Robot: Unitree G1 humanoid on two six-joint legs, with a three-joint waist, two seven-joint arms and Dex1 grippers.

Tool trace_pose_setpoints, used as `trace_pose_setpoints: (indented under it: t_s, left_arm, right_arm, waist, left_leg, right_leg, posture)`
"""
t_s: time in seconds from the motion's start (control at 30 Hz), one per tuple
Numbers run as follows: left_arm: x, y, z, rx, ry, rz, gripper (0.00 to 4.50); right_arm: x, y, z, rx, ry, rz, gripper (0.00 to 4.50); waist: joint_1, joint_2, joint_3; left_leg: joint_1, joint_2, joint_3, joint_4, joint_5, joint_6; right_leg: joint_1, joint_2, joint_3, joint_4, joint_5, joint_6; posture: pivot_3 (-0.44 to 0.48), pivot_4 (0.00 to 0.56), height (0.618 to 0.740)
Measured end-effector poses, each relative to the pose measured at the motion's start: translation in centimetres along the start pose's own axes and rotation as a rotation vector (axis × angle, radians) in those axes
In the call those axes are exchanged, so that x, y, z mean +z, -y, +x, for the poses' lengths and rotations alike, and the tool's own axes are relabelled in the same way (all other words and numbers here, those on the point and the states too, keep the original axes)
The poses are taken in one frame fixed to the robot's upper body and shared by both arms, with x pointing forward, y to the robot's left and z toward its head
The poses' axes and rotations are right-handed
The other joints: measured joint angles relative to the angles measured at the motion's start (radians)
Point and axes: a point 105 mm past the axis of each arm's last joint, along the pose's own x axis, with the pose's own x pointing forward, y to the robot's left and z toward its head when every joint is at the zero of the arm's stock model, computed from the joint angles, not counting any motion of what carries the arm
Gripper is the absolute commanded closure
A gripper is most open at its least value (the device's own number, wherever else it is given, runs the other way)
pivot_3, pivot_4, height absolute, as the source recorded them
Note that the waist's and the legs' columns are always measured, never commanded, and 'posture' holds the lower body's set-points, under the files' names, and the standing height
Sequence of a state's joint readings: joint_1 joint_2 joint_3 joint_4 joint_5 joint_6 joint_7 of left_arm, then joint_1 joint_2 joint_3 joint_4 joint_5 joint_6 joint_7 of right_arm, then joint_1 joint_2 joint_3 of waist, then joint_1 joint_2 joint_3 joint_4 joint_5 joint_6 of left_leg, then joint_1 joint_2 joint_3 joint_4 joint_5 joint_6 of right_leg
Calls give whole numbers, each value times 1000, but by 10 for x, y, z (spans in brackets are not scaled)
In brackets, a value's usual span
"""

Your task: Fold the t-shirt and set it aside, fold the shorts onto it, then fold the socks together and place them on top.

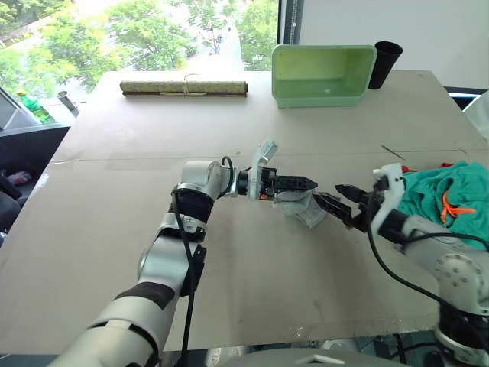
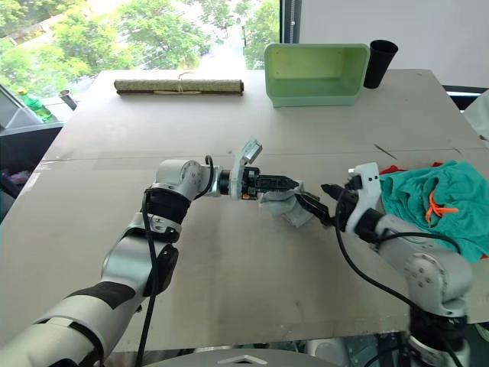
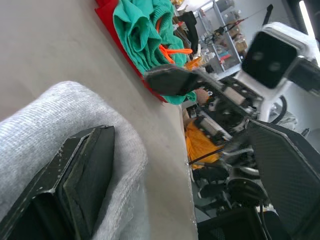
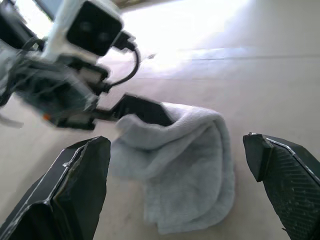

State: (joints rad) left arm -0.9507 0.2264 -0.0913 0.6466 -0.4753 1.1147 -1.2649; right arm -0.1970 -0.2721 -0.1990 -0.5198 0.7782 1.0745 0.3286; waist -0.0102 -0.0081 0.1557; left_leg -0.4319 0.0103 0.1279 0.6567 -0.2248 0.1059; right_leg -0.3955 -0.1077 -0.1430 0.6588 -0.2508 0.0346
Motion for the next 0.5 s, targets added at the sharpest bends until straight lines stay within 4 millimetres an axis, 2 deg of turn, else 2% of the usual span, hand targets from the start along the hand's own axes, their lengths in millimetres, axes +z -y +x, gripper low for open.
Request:
trace_pose_setpoints:
  t_s: [0.1, 0.33, 0.5]
  left_arm:
    - [-1, 0, 0, 1, -2, -9, 18]
    - [-6, -2, 0, 1, -2, -27, 18]
    - [-8, -3, 0, -3, -3, -38, 18]
  right_arm:
    - [-2, -2, 11, -4, 5, 32, 0]
    - [-4, 4, 21, -34, 2, 66, 0]
    - [-28, 7, 30, -64, -125, 12, 0]
  waist:
    - [0, 0, 0]
    - [0, 0, 0]
    - [-1, 0, 0]
  left_leg:
    - [0, 0, 0, -1, 0, 0]
    - [0, 0, 0, -1, 0, 0]
    - [0, 0, 0, -2, 0, 0]
  right_leg:
    - [0, 0, 0, 0, 0, 0]
    - [0, 1, 0, 0, 0, 0]
    - [0, 1, 0, -1, 0, 0]
  posture:
    - [0, 150, 740]
    - [0, 150, 740]
    - [0, 150, 740]
